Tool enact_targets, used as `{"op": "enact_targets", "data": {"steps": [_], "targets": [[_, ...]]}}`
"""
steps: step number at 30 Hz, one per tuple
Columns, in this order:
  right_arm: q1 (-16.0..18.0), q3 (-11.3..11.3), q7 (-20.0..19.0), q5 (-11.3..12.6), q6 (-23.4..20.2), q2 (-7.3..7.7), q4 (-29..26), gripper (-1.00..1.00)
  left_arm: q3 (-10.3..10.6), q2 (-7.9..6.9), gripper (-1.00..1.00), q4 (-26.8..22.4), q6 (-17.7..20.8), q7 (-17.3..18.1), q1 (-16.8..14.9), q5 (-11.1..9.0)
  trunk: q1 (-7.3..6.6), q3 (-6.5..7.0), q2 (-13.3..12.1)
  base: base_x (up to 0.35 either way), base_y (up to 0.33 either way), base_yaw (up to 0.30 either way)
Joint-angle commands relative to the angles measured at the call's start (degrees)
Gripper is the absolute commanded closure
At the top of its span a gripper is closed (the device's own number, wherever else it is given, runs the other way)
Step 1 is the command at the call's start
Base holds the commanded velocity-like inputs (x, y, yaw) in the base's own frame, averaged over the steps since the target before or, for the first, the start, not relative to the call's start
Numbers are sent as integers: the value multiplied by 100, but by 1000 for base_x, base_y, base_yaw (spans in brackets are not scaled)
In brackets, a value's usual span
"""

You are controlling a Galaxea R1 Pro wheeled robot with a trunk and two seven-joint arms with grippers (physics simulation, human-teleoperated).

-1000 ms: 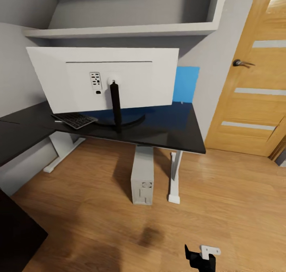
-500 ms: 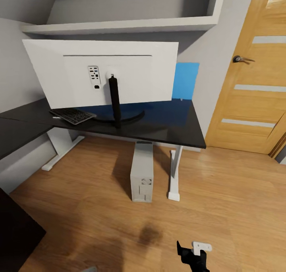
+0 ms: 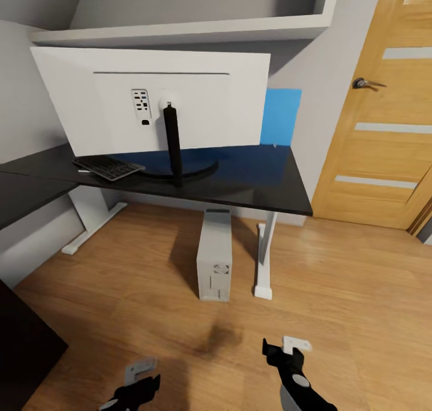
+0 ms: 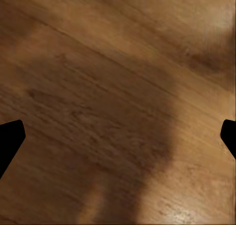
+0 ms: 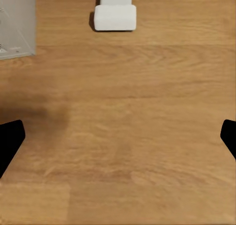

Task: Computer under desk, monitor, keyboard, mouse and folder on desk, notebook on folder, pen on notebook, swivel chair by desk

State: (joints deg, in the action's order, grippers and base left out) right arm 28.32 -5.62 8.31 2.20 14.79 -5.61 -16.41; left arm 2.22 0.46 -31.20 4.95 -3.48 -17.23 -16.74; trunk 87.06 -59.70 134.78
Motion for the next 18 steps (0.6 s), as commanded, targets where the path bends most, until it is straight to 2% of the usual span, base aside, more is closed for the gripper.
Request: {"op": "enact_targets", "data": {"steps": [1,5,9,10,14,18], "targets": [[11,-26,9,22,-50,-30,-64,-100,24,-6,-100,-145,78,-51,1,-49,22,-24,44,0,0,0],[59,-24,56,23,-178,-137,-301,-100,24,-14,-100,-616,227,-117,1,-43,109,-95,204,0,0,0],[85,-18,77,34,-61,-223,-590,-100,22,-13,-100,-954,417,-159,1,-43,197,-167,364,0,0,0],[92,-13,83,37,35,-298,-703,-100,19,-9,-100,-1084,520,-170,1,-45,219,-185,404,0,0,0],[101,2,86,25,164,-439,-859,-100,-1,-4,-100,-1257,653,-182,1,-50,307,-257,565,0,0,0],[109,21,75,-16,202,-439,-909,-100,-24,-13,-100,-1294,682,-188,1,-54,395,-329,725,0,0,0]]}}
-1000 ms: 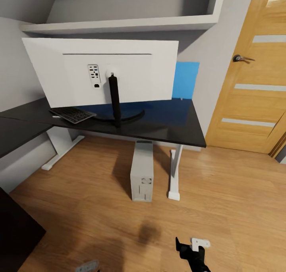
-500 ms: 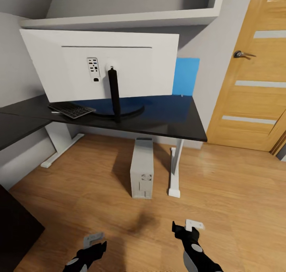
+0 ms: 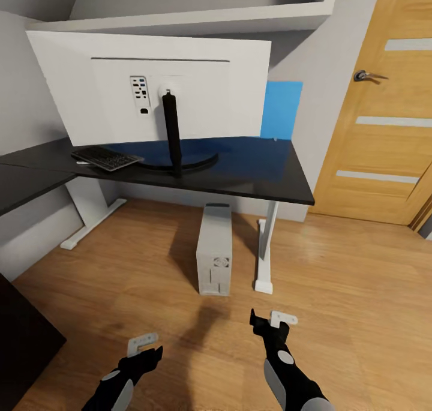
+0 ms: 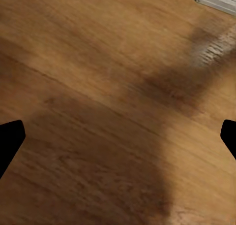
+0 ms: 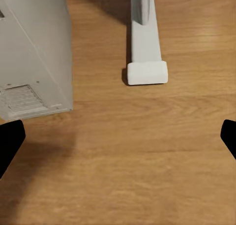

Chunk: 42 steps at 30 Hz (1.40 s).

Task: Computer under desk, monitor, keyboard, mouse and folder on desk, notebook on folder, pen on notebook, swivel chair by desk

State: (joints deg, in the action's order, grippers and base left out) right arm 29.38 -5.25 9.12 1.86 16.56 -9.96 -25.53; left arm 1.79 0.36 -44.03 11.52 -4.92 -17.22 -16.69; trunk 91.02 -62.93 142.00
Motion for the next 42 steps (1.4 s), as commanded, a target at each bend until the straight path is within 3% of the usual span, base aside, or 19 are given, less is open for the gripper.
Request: {"op": "enact_targets", "data": {"steps": [1,6,10,13,30,42], "targets": [[9,44,-10,-35,45,-4,-11,-100,8,-22,-100,1,32,-41,-1,-61,21,-23,44,0,0,0],[17,381,-5,-166,161,-4,-15,-100,-3,-143,-100,154,35,-49,-1,-62,73,-126,128,0,0,0],[16,686,-3,-220,636,-4,58,-100,-8,-207,-100,283,30,-59,-1,-62,83,-214,133,0,0,0],[15,746,-8,-237,783,-4,138,-100,-8,-218,-100,319,18,-60,-1,-62,91,-281,137,0,0,0],[15,1081,-174,-275,969,-4,534,-100,0,-212,-100,872,-321,-33,-1,-57,91,-281,137,1,2,0],[15,1144,-175,-274,972,-4,582,-100,-3,-212,-100,983,-650,-43,-1,-62,91,-281,137,156,171,0]]}}
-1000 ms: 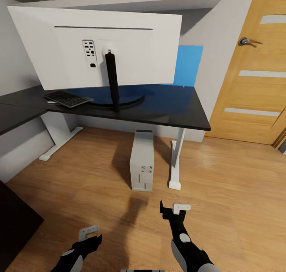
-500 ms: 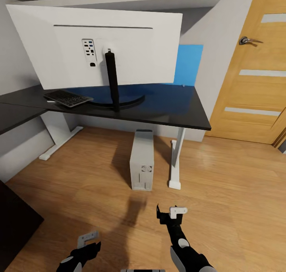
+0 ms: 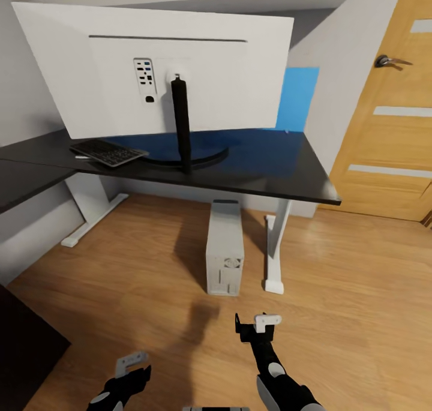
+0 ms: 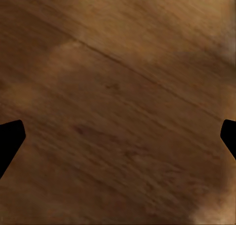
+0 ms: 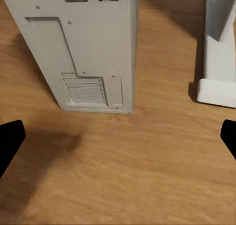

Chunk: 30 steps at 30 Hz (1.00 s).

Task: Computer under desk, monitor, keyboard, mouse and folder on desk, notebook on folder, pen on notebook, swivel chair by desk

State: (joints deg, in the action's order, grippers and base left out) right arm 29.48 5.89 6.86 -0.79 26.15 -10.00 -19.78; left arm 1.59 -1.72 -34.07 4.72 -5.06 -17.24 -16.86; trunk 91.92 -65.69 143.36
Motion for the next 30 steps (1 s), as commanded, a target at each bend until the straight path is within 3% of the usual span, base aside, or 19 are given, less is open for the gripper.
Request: {"op": "enact_targets", "data": {"steps": [1,9,30], "targets": [[5,31,51,-9,13,0,8,-100,17,-4,-100,-11,26,-29,1,-45,1,-5,2,206,226,0],[5,28,60,-3,13,0,9,-100,17,-4,-100,-4,13,-30,1,-45,1,-5,2,149,150,0],[5,13,87,8,13,0,9,-100,25,-4,-100,167,-36,4,1,-37,1,-5,2,107,10,0]]}}
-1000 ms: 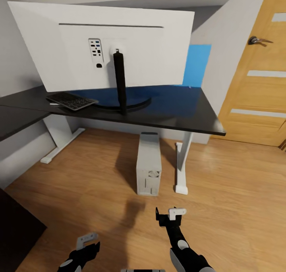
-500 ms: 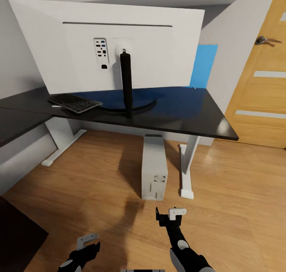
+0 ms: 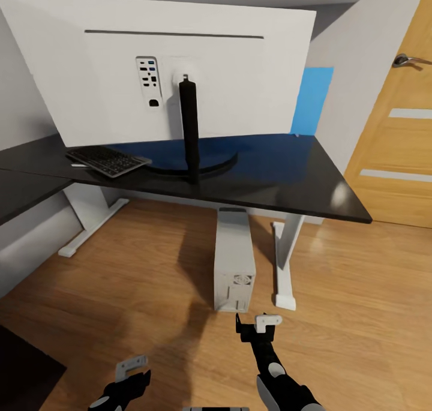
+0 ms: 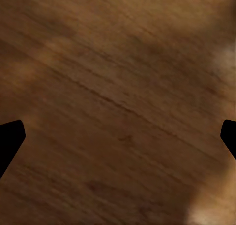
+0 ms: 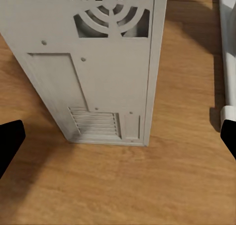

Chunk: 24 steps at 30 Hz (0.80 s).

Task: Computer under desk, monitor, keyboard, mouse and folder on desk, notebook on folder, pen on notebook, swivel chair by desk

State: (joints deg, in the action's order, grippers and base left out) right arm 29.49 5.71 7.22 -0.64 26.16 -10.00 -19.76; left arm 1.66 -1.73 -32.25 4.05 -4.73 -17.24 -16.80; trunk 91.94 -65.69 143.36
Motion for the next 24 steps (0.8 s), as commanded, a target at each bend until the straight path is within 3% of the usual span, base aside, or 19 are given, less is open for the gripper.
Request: {"op": "enact_targets", "data": {"steps": [1,10,19,24], "targets": [[4,28,51,-7,12,0,6,-100,18,-4,-100,-13,27,-33,1,-43,-1,-5,2,33,0,0],[4,17,51,15,12,0,6,-100,19,-2,-100,-30,1,-59,1,-50,-1,-5,2,13,0,0],[4,18,51,13,12,0,0,-100,17,2,-100,-35,-5,-63,1,-51,23,-204,14,1,0,0],[4,12,51,12,12,0,-1,-100,12,0,-100,-35,-2,-63,1,-51,23,-204,14,0,0,0]]}}
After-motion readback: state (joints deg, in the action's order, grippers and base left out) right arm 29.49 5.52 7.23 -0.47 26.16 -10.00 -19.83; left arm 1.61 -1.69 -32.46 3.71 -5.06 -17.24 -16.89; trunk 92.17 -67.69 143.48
